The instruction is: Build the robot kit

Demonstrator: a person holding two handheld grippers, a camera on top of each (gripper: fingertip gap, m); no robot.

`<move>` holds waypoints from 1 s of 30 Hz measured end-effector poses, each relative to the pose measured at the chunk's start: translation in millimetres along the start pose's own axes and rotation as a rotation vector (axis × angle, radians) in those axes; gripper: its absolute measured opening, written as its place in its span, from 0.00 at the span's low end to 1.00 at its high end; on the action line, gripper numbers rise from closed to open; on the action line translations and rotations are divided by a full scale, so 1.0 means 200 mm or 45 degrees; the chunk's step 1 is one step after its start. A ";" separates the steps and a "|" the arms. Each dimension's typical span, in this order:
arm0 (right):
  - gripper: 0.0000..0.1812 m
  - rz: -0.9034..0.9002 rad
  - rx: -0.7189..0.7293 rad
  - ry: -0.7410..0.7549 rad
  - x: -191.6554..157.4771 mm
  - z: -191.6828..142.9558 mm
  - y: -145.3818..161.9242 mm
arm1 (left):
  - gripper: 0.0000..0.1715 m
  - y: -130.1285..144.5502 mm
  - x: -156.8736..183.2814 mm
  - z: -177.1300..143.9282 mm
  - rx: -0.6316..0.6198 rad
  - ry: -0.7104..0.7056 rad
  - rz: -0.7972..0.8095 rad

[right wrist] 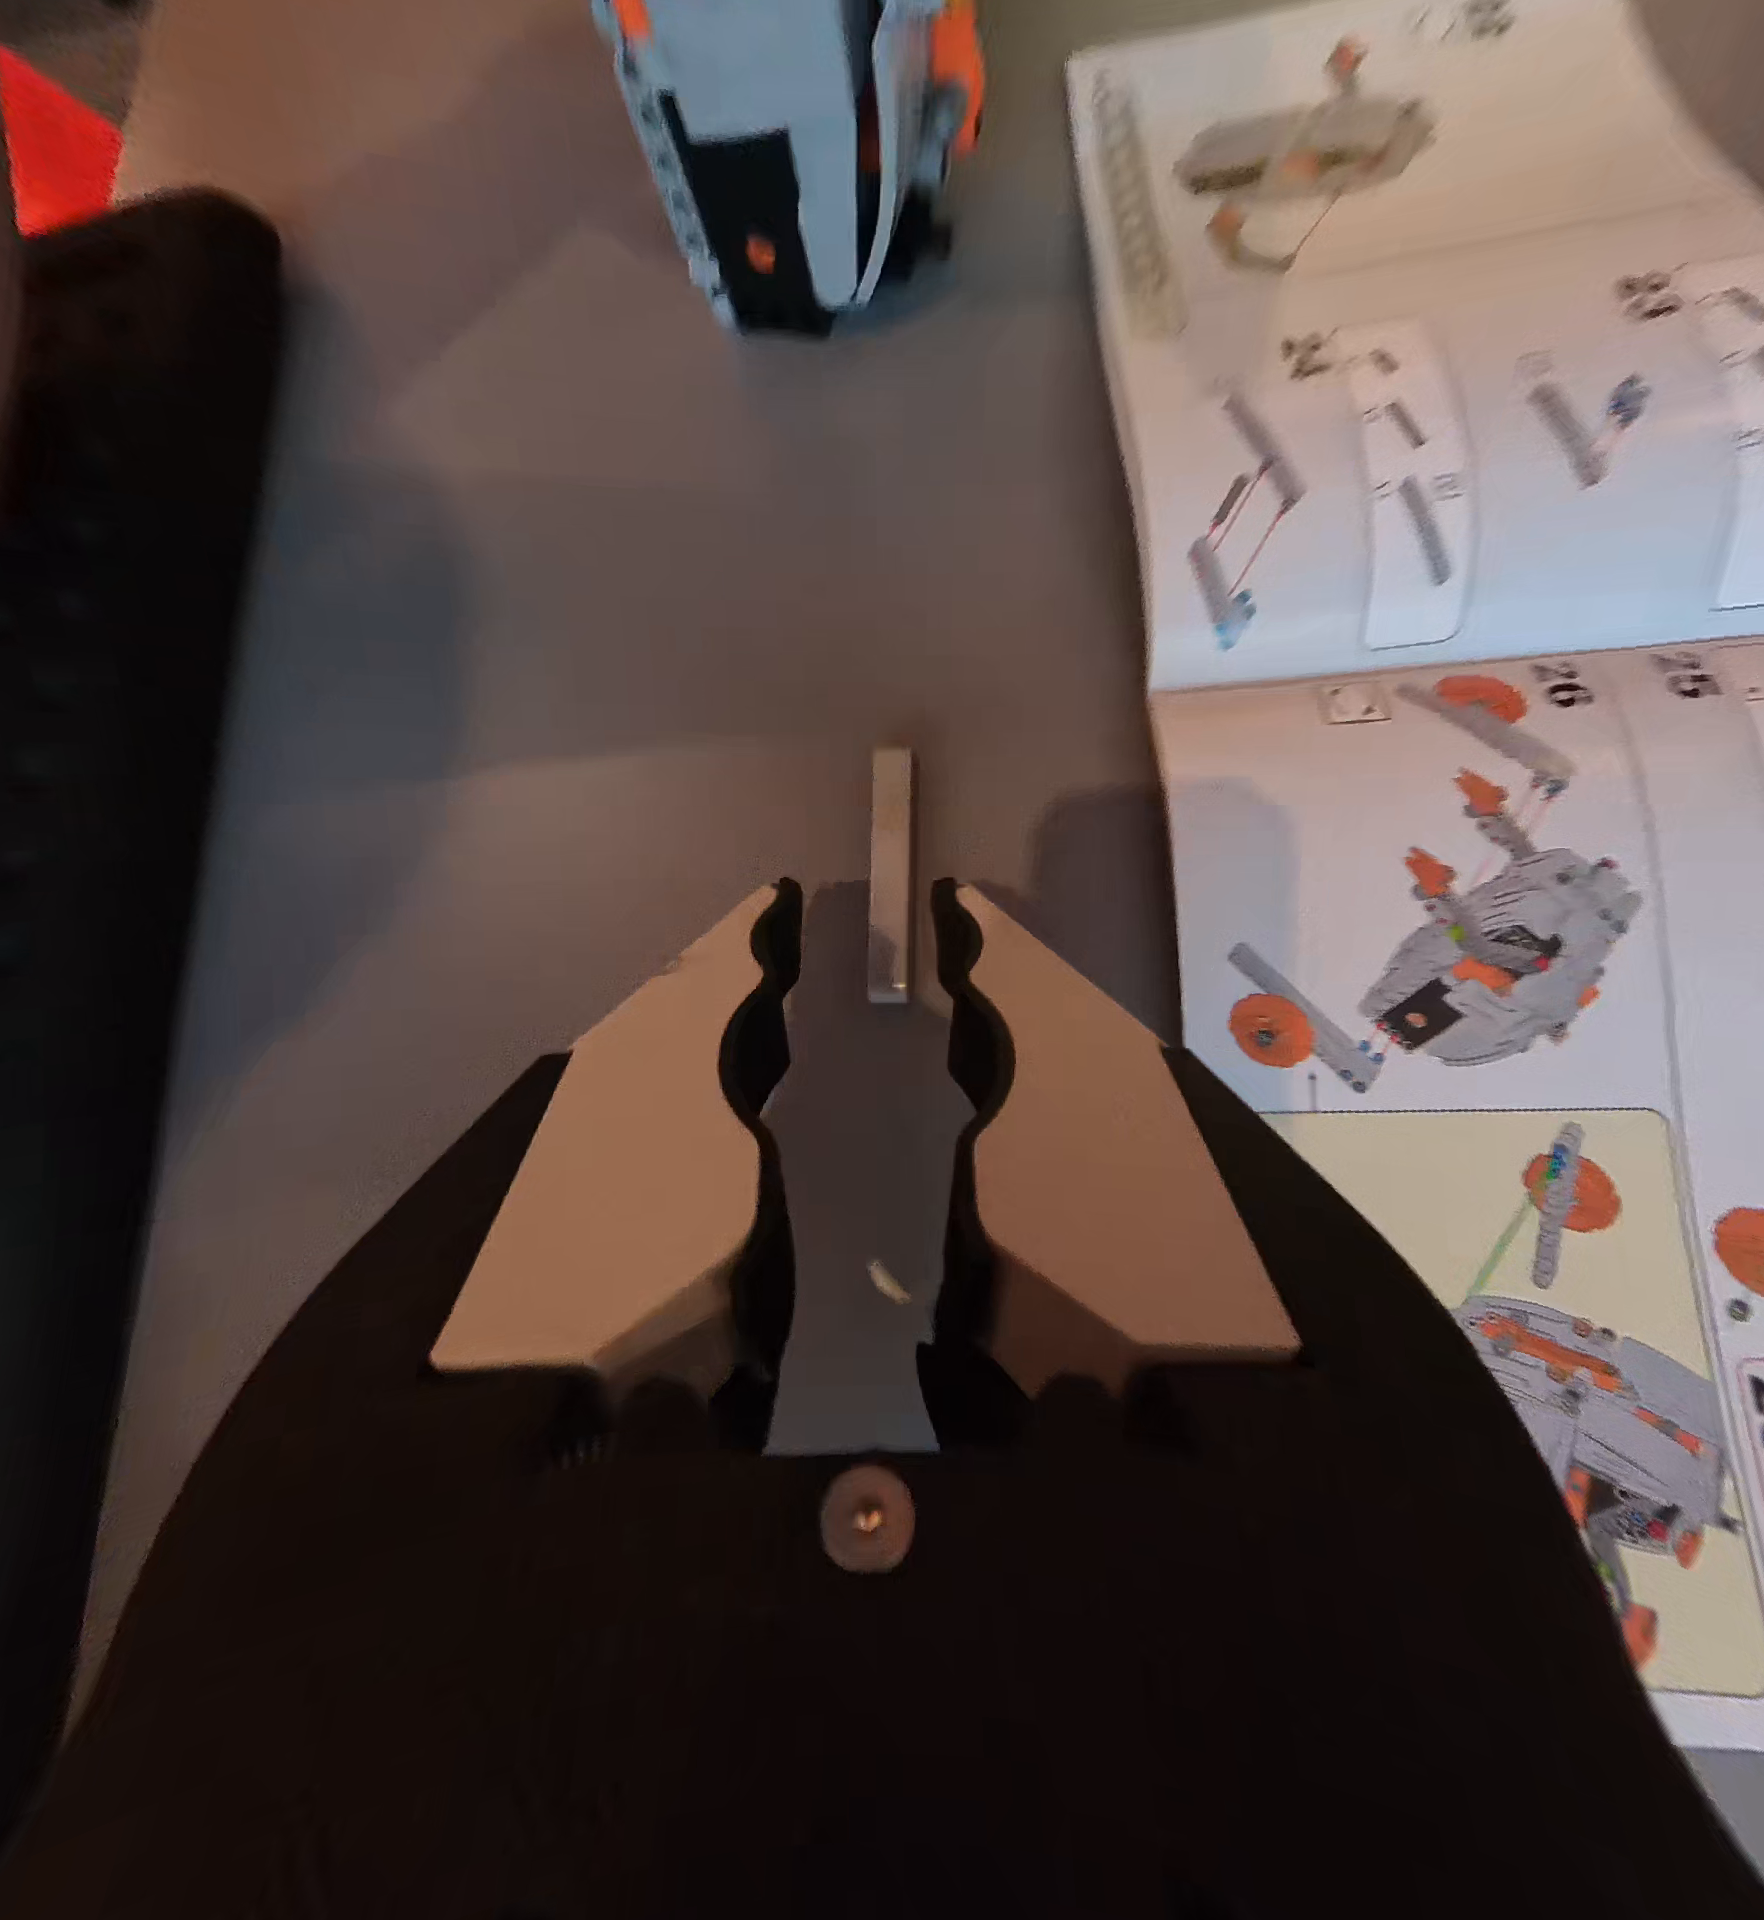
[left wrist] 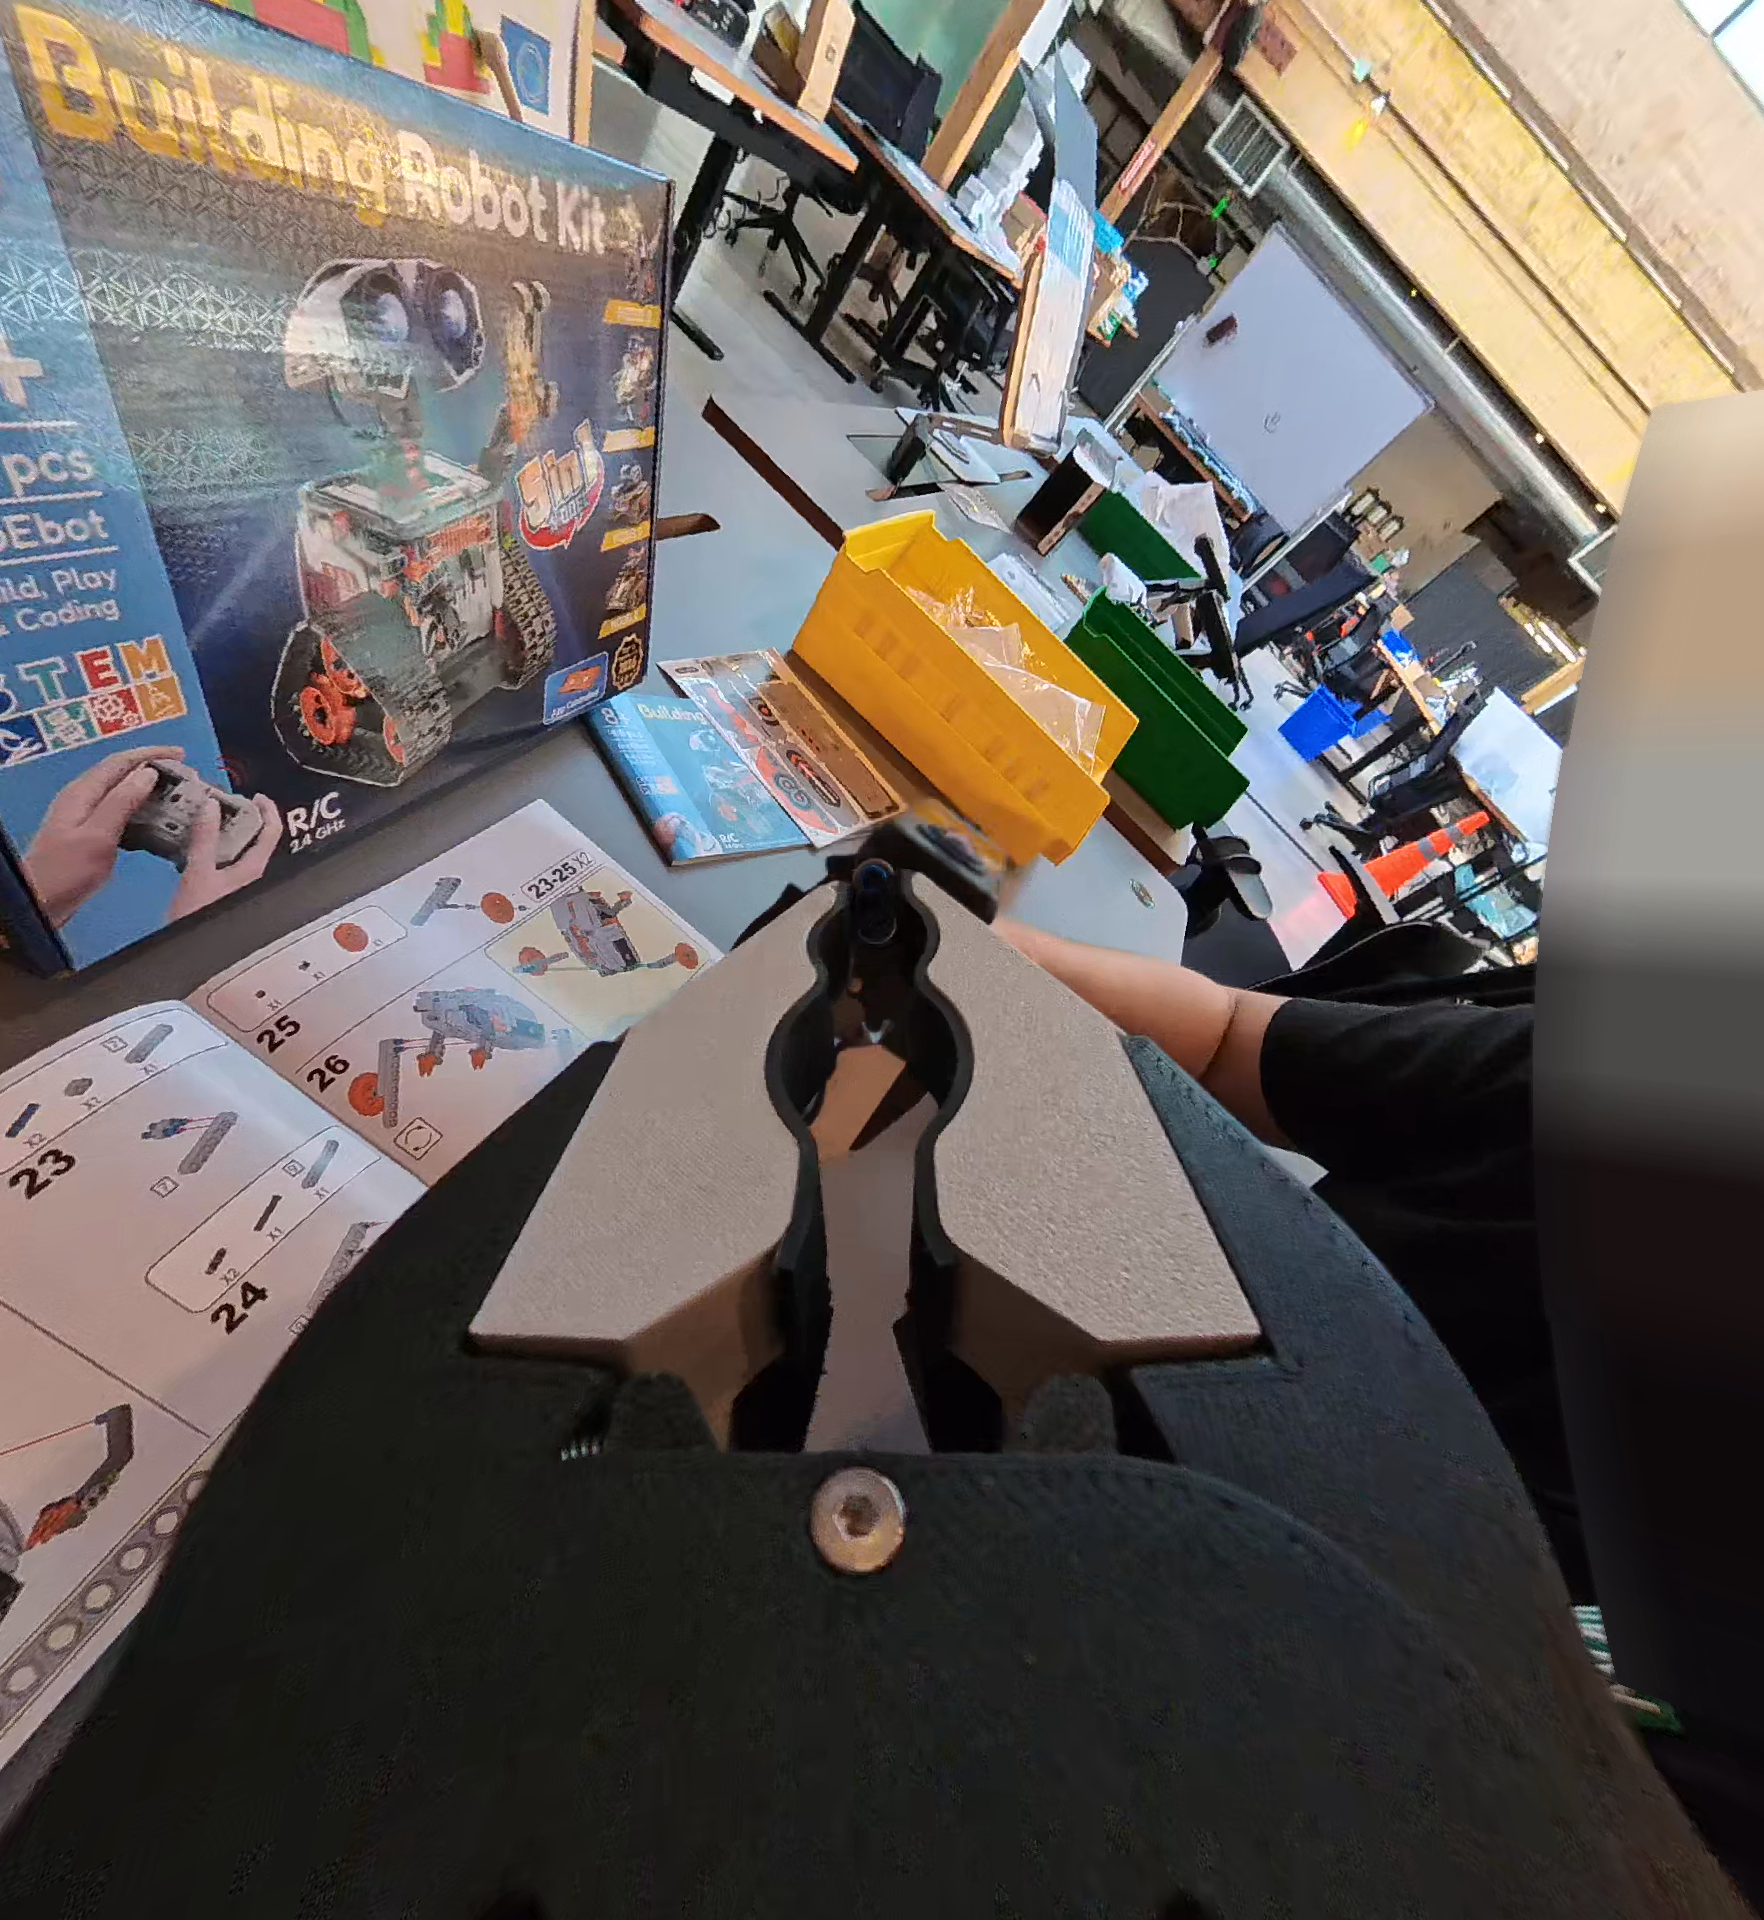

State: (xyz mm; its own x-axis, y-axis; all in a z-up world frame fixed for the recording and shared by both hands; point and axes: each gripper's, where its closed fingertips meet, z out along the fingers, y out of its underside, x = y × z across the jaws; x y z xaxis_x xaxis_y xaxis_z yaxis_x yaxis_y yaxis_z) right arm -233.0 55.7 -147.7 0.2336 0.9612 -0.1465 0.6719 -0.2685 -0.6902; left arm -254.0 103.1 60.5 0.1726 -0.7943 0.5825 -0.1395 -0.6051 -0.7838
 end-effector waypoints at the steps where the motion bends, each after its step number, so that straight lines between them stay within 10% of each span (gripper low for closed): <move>1: 0.13 -0.014 -0.030 0.006 0.00 0.01 0.02 | 0.03 0.00 0.01 -0.01 0.007 0.008 0.001; 17: 0.10 0.300 -0.377 -0.148 -0.26 -0.01 0.16 | 0.03 -0.06 0.10 -0.11 0.091 -0.034 0.074; 30: 0.10 0.566 -0.160 -0.058 -0.09 0.03 0.07 | 0.03 -0.08 0.10 -0.13 0.120 -0.036 0.071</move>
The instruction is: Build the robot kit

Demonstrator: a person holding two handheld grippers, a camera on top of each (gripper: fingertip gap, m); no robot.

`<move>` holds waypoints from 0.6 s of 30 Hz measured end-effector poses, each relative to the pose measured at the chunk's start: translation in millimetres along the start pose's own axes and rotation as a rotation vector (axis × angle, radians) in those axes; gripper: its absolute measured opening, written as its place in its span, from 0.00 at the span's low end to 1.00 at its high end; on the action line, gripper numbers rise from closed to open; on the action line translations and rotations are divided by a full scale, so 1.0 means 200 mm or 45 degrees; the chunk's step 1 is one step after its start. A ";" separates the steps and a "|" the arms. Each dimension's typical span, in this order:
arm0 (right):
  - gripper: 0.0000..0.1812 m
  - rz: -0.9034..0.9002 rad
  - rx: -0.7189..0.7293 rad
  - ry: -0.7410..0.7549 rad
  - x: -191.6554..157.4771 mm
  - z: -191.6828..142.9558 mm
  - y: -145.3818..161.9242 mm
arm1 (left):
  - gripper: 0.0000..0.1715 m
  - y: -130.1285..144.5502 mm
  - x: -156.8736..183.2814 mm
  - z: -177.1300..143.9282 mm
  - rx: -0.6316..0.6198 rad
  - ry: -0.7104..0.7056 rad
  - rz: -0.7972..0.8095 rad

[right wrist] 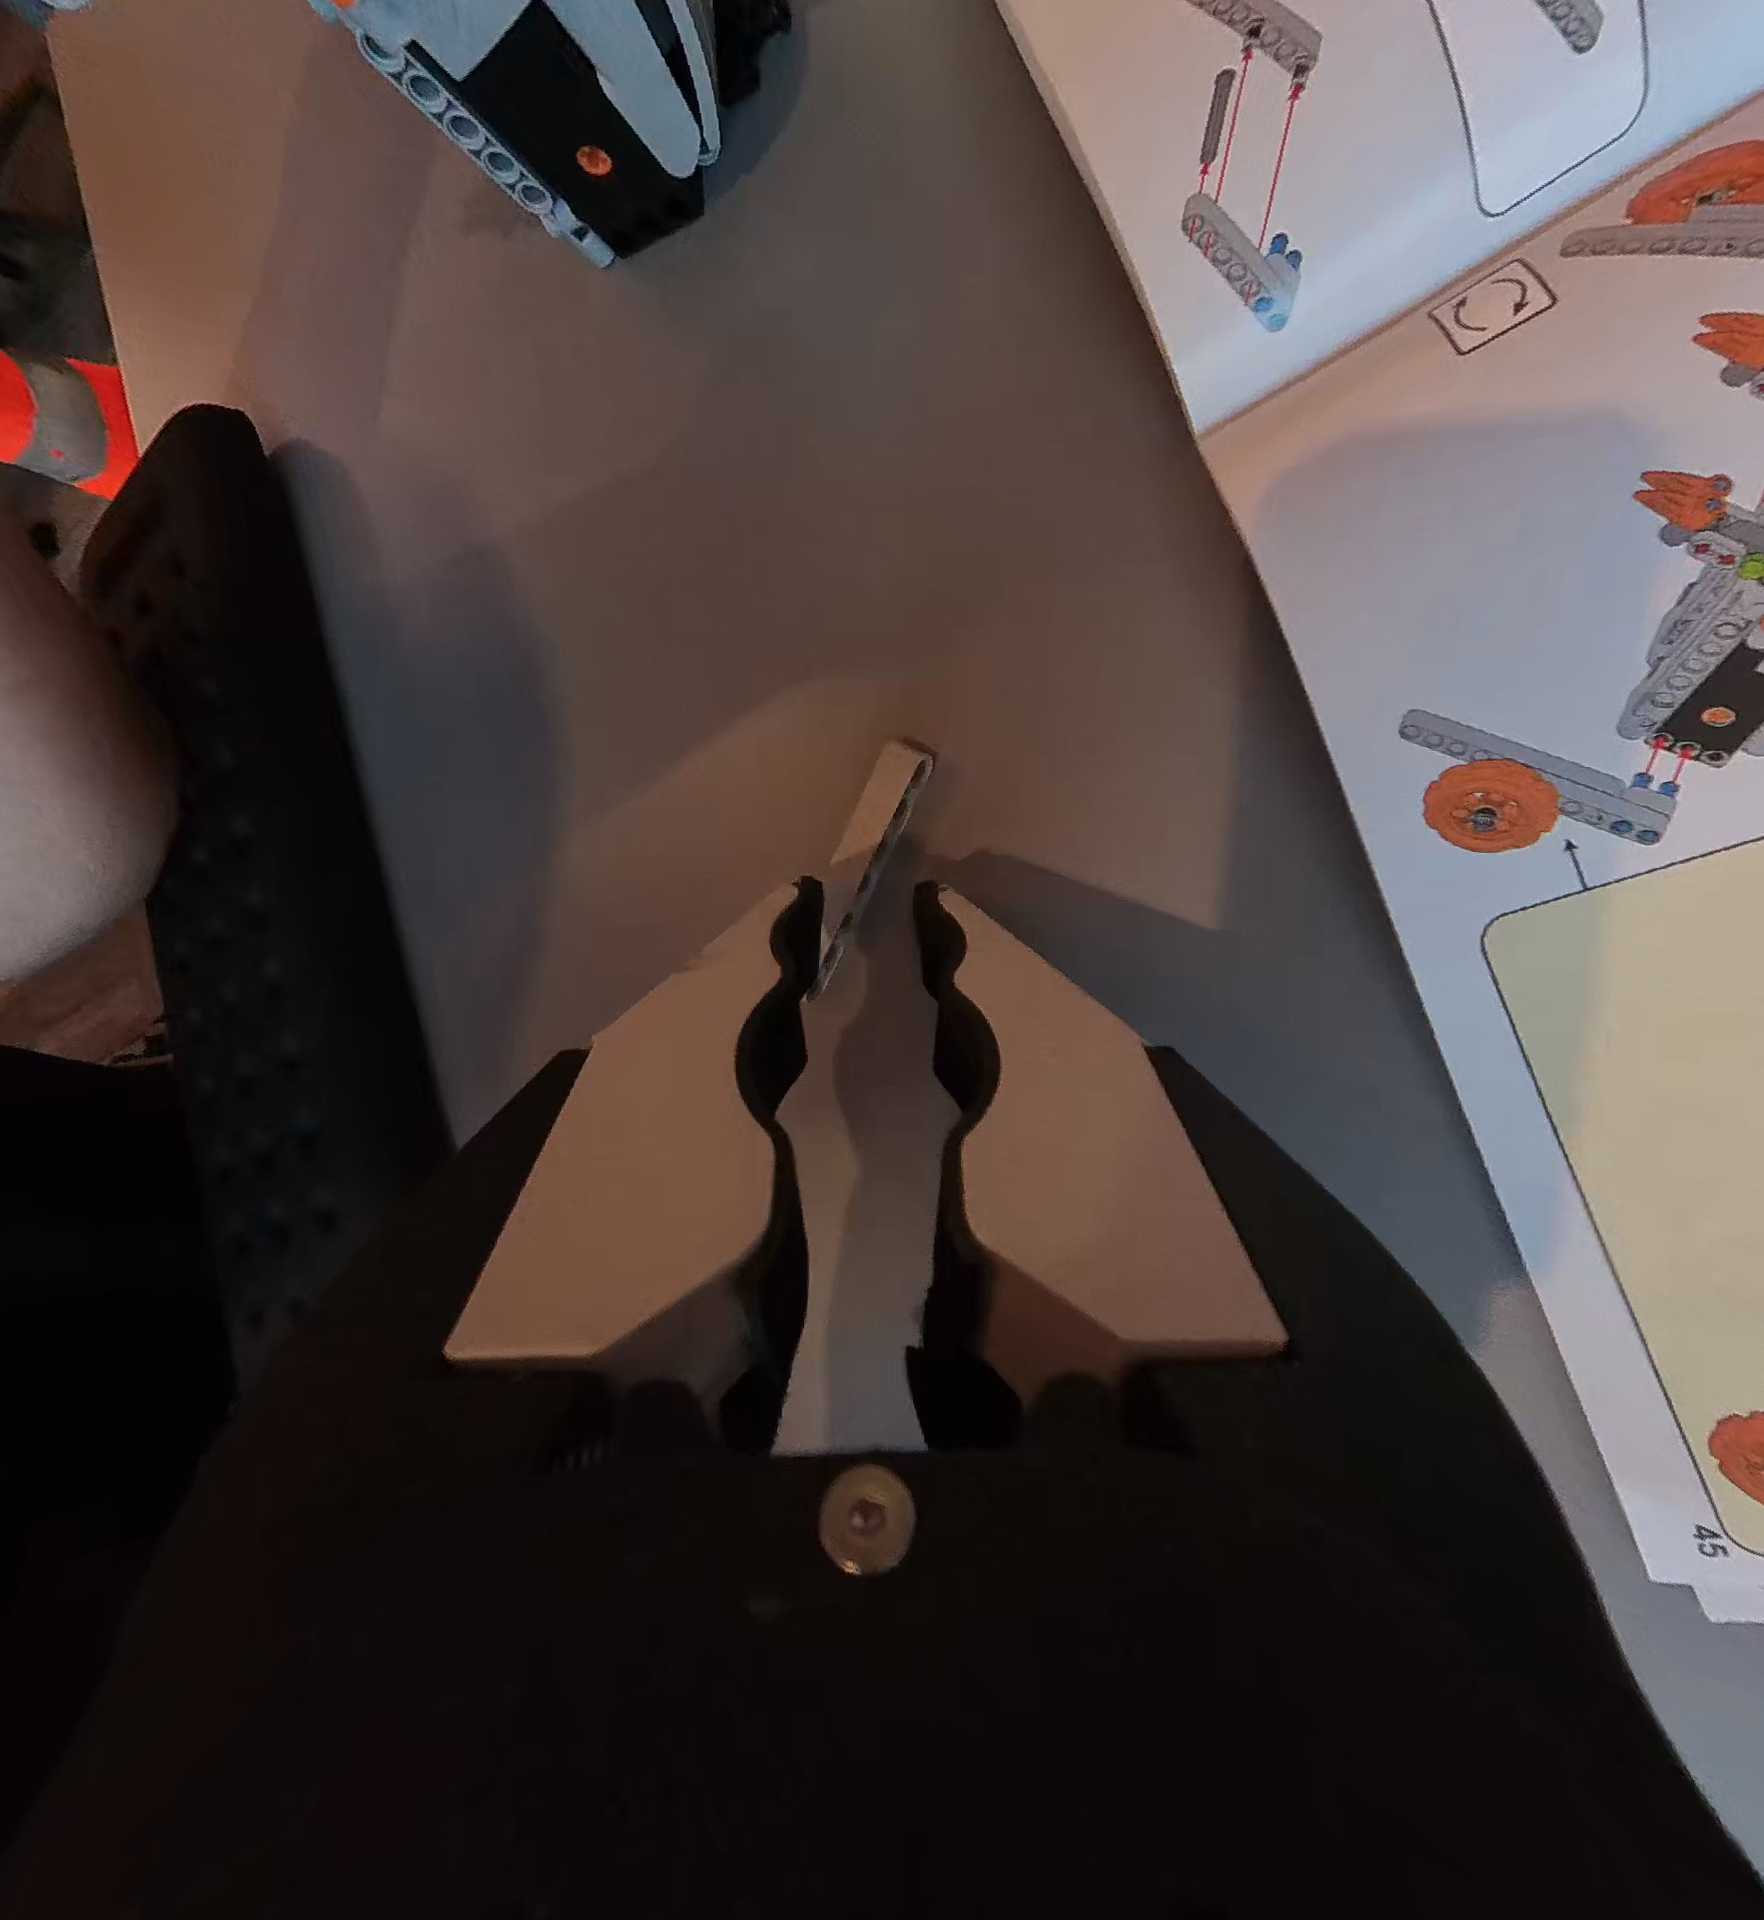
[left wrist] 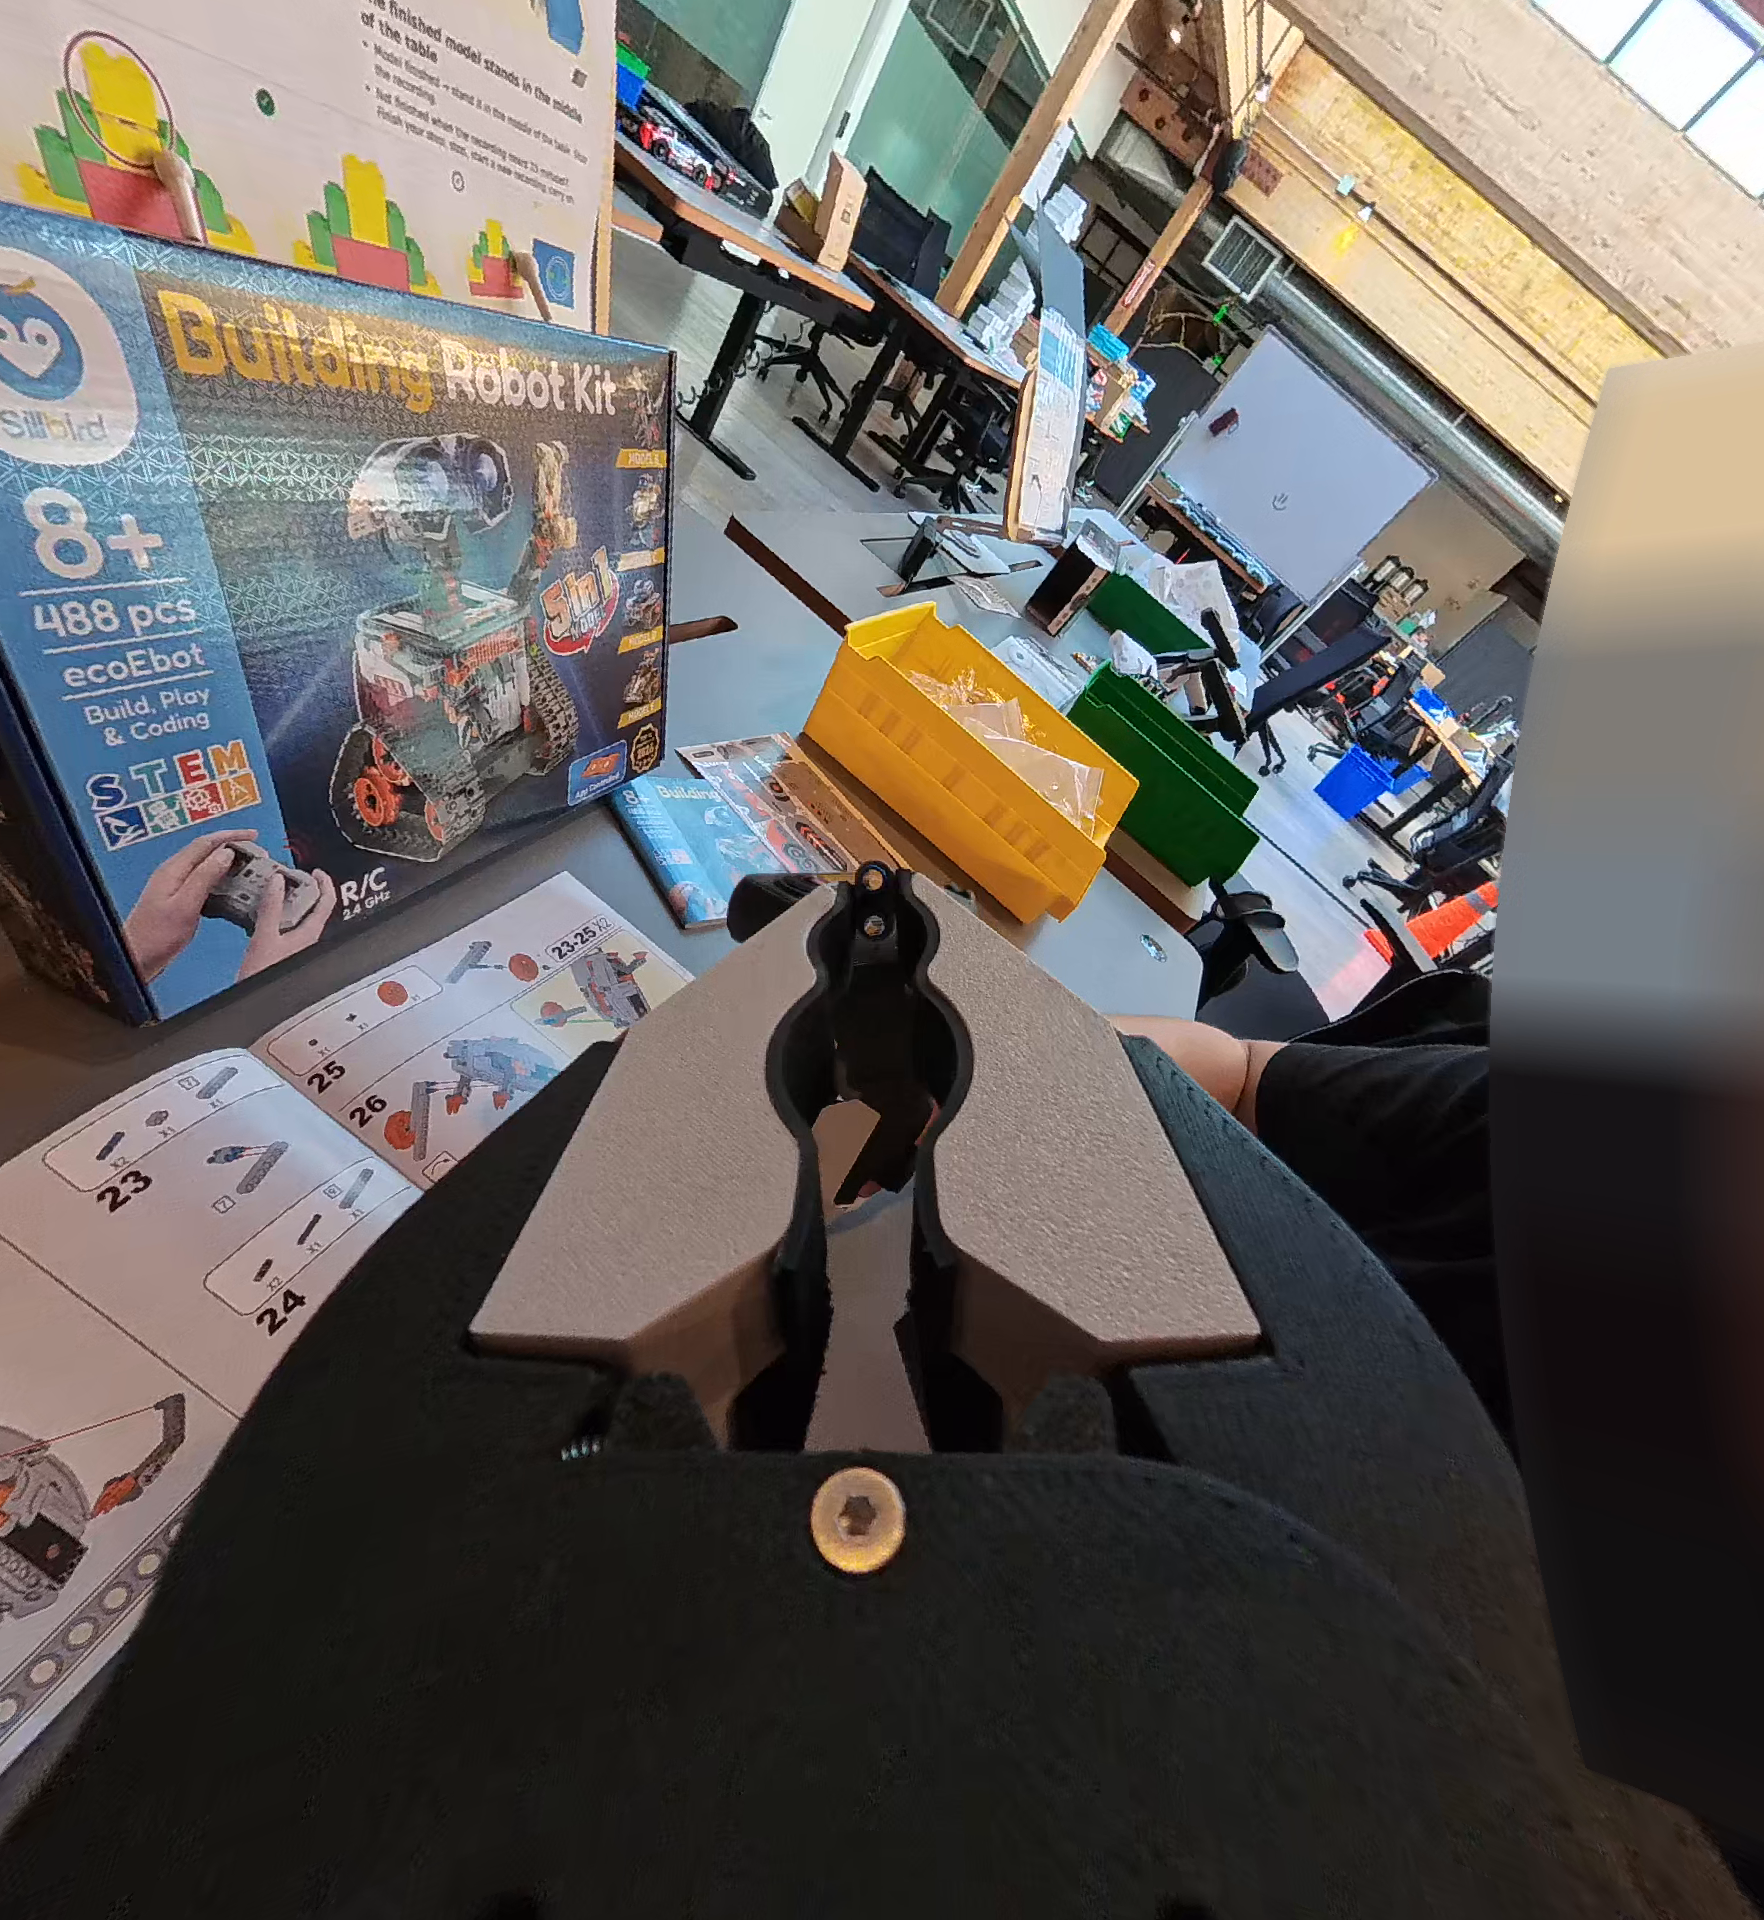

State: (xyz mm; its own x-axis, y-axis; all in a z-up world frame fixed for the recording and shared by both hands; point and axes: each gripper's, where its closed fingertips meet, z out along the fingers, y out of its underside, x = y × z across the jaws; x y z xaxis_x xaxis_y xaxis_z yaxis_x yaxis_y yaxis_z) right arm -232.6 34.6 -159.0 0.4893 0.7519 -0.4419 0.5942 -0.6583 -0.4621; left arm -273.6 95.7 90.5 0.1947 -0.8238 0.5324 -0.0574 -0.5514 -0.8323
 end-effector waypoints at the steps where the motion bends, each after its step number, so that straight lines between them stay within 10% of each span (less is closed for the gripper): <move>1: 0.11 -0.003 -0.006 0.005 0.00 0.00 0.00 | 0.03 0.00 0.00 0.00 -0.002 -0.001 0.002; 8: 0.04 -0.181 -0.027 0.117 -0.04 0.04 0.00 | 0.03 0.01 0.00 0.01 -0.016 -0.001 0.006; 18: 0.04 -1.068 -0.230 0.729 -0.09 0.07 0.00 | 0.03 0.00 -0.01 0.00 -0.004 -0.003 -0.014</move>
State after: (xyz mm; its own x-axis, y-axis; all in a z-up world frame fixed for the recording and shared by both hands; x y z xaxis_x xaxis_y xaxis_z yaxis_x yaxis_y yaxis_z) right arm -250.0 20.1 -161.2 0.0758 0.9025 0.4240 0.9485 0.0658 -0.3098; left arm -273.6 97.2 88.5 0.1978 -0.8176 0.5408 -0.0583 -0.5605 -0.8261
